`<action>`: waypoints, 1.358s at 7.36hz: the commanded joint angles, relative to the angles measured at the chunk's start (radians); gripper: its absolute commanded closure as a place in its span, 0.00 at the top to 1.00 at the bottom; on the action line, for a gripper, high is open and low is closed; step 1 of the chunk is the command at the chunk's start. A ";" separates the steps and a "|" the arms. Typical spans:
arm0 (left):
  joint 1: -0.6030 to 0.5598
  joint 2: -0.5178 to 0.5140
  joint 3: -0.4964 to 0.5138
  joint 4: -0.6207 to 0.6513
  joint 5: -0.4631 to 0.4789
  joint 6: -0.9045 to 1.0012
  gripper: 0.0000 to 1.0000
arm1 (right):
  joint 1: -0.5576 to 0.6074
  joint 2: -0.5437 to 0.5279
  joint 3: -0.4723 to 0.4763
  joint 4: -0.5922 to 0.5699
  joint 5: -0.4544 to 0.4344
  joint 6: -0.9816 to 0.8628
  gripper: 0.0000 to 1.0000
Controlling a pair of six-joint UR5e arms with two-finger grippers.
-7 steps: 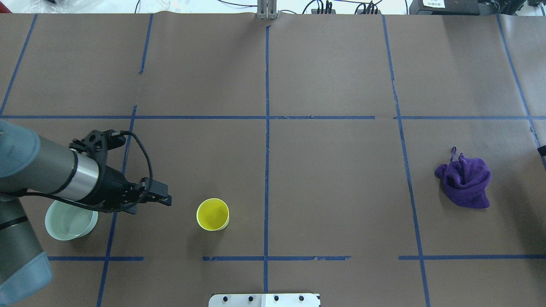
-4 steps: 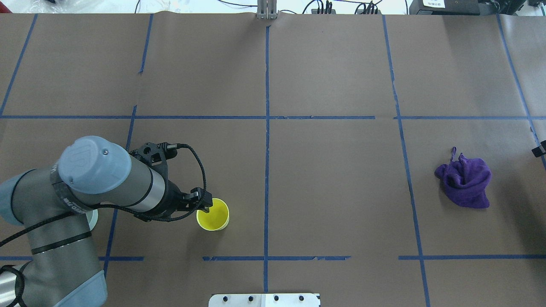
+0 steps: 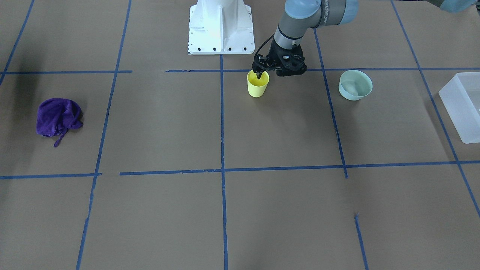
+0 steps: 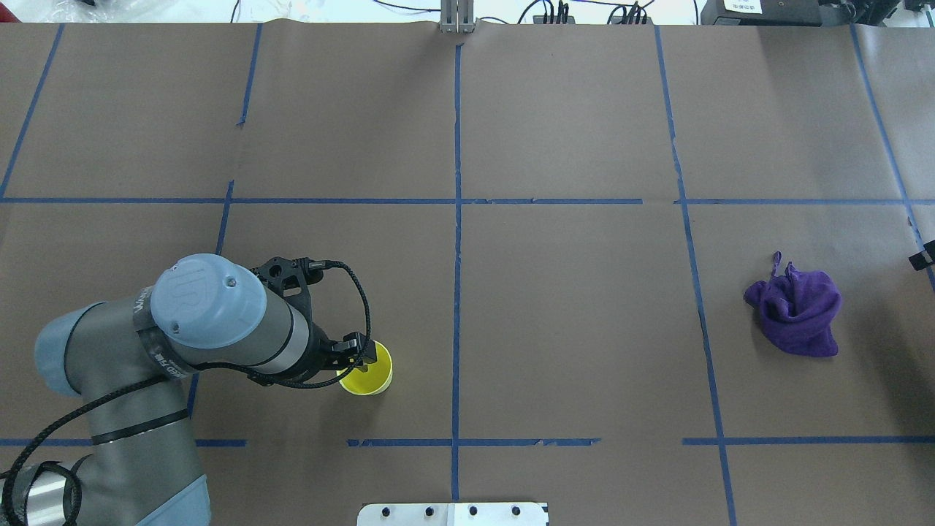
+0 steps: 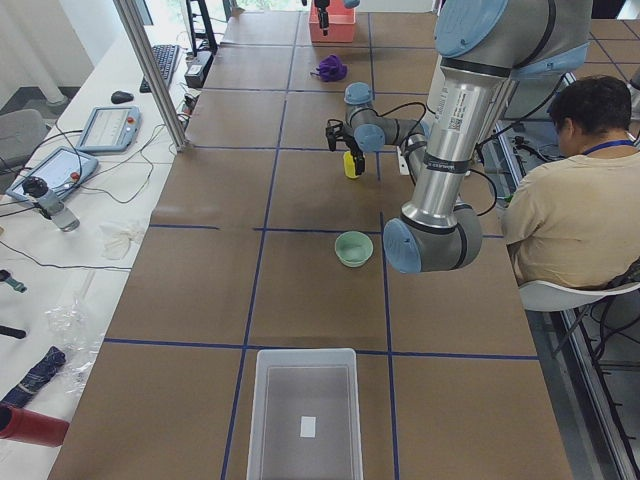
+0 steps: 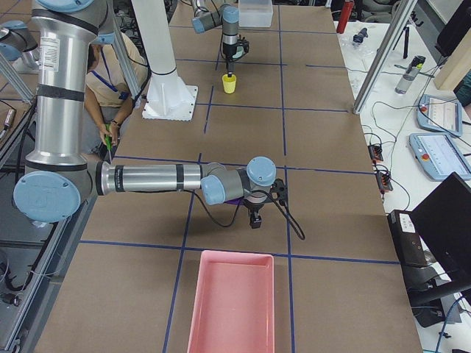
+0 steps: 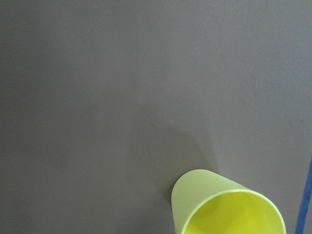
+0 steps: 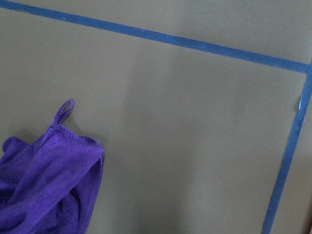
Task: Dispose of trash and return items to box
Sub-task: 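Reach the left gripper down to the yellow cup and grasp it, then lift the yellow cup with the left gripper and carry it off-table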
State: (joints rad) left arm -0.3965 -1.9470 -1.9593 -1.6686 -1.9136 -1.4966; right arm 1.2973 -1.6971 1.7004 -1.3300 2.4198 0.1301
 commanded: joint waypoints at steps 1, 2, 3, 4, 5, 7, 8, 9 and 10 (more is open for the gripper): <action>0.019 -0.026 0.059 -0.005 0.017 -0.001 0.65 | -0.001 0.031 -0.039 0.003 0.001 0.000 1.00; 0.019 -0.032 0.059 -0.006 0.018 0.001 0.15 | -0.001 0.034 -0.054 0.015 0.002 0.000 1.00; 0.019 -0.039 0.057 -0.005 0.016 0.001 0.00 | -0.001 0.036 -0.057 0.015 0.002 0.000 1.00; 0.019 -0.044 0.057 -0.005 0.016 -0.001 0.00 | -0.001 0.036 -0.057 0.015 0.002 0.000 1.00; 0.019 -0.044 0.050 -0.005 0.015 -0.005 0.00 | -0.001 0.036 -0.057 0.015 0.002 -0.001 1.00; -0.071 -0.020 -0.104 0.010 0.015 -0.013 0.00 | -0.001 0.036 -0.057 0.015 0.002 -0.001 1.00; -0.207 0.029 -0.177 0.044 0.004 0.008 0.00 | -0.001 0.037 -0.057 0.015 0.002 -0.001 1.00; -0.250 0.084 -0.219 0.112 -0.013 0.106 0.00 | -0.001 0.036 -0.056 0.015 0.002 0.000 1.00; -0.342 0.158 -0.243 0.134 -0.015 0.277 0.00 | -0.001 0.036 -0.056 0.015 0.002 0.000 1.00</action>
State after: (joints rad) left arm -0.6327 -1.8716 -2.1552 -1.5783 -1.9200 -1.3857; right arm 1.2962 -1.6608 1.6436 -1.3146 2.4222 0.1298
